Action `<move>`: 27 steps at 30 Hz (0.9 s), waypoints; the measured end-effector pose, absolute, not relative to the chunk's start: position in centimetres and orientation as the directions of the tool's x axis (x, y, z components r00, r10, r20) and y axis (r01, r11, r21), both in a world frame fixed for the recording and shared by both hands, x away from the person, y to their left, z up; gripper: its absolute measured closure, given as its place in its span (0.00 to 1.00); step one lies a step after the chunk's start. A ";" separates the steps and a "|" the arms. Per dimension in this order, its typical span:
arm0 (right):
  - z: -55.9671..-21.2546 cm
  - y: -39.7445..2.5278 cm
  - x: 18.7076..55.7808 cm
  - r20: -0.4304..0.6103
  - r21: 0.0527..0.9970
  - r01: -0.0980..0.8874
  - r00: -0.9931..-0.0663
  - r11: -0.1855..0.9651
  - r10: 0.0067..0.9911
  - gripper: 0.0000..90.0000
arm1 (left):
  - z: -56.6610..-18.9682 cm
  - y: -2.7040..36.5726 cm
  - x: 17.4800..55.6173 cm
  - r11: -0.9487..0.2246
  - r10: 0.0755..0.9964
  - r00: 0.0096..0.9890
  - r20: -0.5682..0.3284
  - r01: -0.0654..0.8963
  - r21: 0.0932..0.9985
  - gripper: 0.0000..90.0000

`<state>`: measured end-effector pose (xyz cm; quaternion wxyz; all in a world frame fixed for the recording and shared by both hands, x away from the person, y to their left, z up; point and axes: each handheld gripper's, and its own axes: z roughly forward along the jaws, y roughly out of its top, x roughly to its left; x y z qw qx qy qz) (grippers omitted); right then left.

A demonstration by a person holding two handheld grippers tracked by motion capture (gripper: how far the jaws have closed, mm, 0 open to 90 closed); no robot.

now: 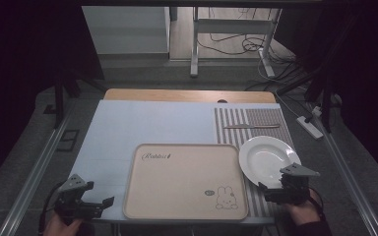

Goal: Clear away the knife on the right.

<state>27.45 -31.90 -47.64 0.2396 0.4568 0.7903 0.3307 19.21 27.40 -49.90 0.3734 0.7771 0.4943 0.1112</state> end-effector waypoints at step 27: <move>-47.8 -31.6 27.8 -0.071 0.714 0.579 -0.499 0.393 0.864 0.00 | -49.9 27.5 19.1 -0.231 0.852 0.486 -0.197 0.685 0.691 0.02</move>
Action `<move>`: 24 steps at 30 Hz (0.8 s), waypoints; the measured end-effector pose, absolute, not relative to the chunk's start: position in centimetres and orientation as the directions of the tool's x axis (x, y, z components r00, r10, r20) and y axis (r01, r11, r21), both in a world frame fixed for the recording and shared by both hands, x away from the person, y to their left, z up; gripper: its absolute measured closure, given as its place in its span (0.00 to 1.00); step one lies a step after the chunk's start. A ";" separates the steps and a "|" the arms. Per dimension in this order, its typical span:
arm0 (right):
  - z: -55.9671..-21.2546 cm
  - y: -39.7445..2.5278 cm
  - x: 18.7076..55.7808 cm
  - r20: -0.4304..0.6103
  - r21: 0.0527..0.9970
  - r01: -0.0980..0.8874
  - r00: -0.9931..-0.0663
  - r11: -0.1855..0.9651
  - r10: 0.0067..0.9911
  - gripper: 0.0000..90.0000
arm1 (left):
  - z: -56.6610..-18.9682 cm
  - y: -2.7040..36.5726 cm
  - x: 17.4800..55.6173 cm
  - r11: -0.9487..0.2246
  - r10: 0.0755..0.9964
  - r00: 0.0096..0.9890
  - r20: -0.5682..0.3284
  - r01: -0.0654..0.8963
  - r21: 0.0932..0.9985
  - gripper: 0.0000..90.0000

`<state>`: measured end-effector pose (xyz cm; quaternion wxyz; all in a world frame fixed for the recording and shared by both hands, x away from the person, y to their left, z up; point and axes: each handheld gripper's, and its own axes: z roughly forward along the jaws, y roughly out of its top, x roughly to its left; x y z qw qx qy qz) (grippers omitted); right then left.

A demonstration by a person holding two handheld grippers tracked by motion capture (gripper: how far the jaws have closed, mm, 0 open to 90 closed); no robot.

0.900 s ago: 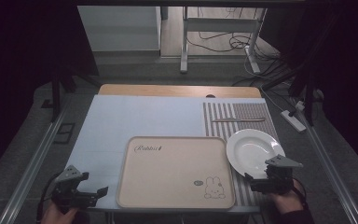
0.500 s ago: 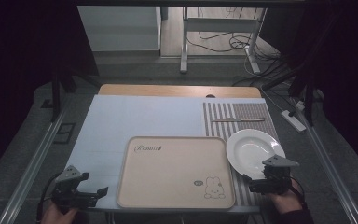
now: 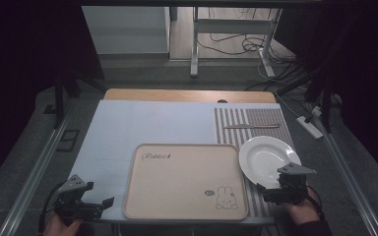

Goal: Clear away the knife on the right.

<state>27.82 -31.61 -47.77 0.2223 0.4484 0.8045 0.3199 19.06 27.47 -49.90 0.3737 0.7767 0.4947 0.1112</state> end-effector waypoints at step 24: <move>-47.2 -31.1 28.7 -0.024 0.742 0.558 -0.533 0.373 0.846 0.00 | -49.9 27.4 19.1 -0.235 0.856 0.481 -0.191 0.690 0.685 0.01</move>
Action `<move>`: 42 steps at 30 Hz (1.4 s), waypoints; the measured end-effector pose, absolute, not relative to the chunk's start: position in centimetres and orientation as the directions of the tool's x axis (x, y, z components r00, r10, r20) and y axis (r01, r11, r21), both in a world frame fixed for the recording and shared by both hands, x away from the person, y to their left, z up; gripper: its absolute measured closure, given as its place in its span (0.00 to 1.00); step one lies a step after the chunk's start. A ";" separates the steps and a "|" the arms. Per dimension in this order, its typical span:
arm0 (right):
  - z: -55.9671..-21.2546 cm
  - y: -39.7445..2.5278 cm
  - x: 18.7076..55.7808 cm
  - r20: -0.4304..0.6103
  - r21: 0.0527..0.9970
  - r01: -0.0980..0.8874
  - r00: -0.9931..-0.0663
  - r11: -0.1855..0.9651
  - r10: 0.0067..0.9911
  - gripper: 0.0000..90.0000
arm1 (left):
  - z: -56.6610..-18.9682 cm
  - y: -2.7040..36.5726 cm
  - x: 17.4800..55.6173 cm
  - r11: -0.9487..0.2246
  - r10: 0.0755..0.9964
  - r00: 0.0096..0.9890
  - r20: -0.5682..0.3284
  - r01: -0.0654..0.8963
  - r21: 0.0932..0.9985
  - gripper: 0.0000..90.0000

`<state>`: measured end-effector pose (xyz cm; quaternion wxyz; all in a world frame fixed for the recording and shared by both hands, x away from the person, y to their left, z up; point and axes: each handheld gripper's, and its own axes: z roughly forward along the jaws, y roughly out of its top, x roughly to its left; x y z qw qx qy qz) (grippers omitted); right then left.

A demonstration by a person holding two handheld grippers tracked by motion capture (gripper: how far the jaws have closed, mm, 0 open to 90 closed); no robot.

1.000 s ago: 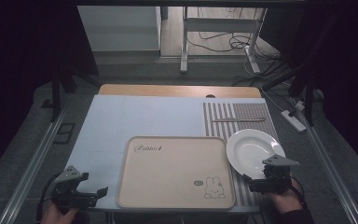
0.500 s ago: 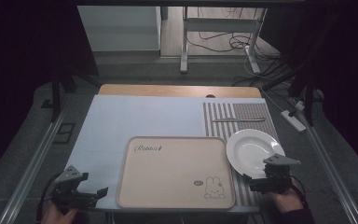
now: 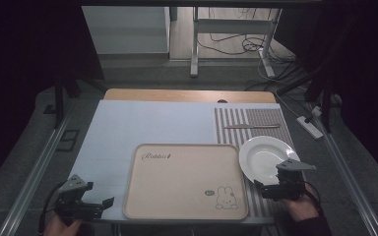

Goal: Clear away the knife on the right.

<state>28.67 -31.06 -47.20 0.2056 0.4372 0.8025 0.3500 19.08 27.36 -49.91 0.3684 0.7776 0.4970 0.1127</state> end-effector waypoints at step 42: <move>-47.6 -29.6 33.3 0.005 0.720 0.577 -0.559 0.385 0.829 0.00 | -49.9 27.4 19.2 -0.230 0.857 0.476 -0.195 0.694 0.683 0.01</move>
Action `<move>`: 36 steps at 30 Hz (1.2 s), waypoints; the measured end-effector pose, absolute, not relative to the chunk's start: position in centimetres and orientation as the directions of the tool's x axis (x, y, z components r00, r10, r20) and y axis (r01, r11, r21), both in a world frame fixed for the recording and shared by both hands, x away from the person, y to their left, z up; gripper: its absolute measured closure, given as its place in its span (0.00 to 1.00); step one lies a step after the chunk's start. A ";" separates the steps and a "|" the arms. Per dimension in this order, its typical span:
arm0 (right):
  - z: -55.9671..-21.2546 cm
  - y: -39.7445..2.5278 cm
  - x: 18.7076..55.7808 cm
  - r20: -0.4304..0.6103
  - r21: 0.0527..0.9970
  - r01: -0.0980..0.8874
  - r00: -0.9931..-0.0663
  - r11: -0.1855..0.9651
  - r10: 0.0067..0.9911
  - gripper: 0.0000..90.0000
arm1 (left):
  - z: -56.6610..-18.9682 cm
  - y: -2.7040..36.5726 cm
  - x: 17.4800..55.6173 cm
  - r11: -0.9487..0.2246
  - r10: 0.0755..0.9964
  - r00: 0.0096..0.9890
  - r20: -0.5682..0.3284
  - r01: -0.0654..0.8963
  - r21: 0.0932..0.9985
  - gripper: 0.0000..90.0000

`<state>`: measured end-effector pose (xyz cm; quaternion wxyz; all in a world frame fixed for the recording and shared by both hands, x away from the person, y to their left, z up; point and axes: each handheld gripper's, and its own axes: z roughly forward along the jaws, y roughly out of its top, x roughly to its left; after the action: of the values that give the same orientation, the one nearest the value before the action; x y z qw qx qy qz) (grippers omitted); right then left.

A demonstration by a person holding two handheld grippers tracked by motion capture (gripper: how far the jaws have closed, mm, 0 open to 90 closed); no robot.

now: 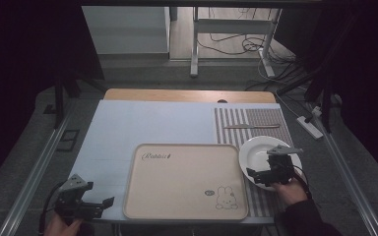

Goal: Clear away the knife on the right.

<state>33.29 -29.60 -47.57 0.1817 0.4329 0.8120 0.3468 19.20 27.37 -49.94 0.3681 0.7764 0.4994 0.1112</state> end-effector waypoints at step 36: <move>-47.8 -29.2 41.6 -0.044 0.649 0.642 -0.504 0.408 0.863 0.00 | -50.0 27.4 19.4 -0.230 0.855 0.478 -0.201 0.697 0.679 0.00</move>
<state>41.61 -29.17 -47.81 0.1903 0.4604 0.8171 0.2901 19.39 27.43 -49.96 0.3681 0.7770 0.4993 0.1074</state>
